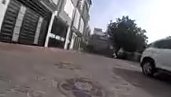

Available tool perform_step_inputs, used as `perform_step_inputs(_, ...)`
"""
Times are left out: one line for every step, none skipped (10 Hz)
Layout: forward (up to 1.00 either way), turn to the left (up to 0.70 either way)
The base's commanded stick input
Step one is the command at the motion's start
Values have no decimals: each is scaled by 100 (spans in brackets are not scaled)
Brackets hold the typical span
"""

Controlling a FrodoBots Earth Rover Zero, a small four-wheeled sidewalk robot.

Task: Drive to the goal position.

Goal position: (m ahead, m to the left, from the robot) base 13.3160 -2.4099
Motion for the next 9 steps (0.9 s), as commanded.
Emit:
perform_step_inputs(100, 6)
perform_step_inputs(100, -4)
perform_step_inputs(100, -29)
perform_step_inputs(100, -34)
perform_step_inputs(100, -23)
perform_step_inputs(100, 6)
perform_step_inputs(100, 6)
perform_step_inputs(100, 6)
perform_step_inputs(100, 6)
